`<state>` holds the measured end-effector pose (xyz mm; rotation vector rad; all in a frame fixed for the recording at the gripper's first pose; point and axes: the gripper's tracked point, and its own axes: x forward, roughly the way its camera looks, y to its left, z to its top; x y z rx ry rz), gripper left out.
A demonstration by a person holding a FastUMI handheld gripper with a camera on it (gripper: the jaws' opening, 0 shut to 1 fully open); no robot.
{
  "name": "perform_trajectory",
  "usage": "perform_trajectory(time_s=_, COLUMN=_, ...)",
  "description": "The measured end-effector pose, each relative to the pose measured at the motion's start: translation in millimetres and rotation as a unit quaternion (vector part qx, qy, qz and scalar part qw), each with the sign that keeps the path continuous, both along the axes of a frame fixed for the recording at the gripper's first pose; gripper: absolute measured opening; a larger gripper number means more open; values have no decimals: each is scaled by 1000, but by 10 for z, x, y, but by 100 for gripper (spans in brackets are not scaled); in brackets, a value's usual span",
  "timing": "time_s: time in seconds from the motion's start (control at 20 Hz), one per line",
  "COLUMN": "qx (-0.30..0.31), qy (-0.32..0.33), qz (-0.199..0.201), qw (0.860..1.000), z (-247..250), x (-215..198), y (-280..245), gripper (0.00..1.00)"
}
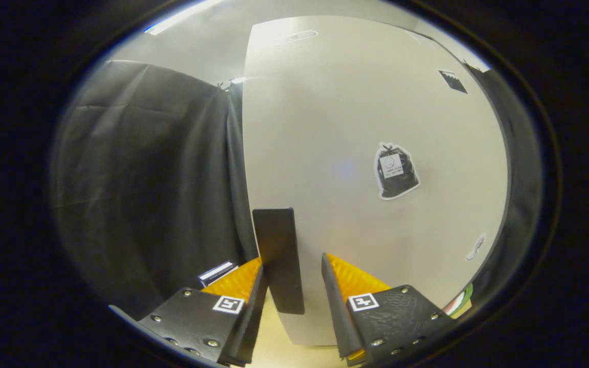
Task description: Open the shoe cabinet door, grab the shoes and put them into the shoe cabinet, then close the shoe cabinet door.
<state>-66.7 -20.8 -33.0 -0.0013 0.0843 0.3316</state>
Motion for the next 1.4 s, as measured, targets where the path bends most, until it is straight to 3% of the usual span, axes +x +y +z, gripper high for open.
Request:
perform_trajectory(time_s=1.15, qx=0, qy=6, qz=-17, qw=1000, z=-37, x=-1, y=-13, gripper=59)
perform_trajectory(time_s=1.4, qx=16, qy=-15, qz=-37, qw=999, z=89, x=-215, y=-265, gripper=59)
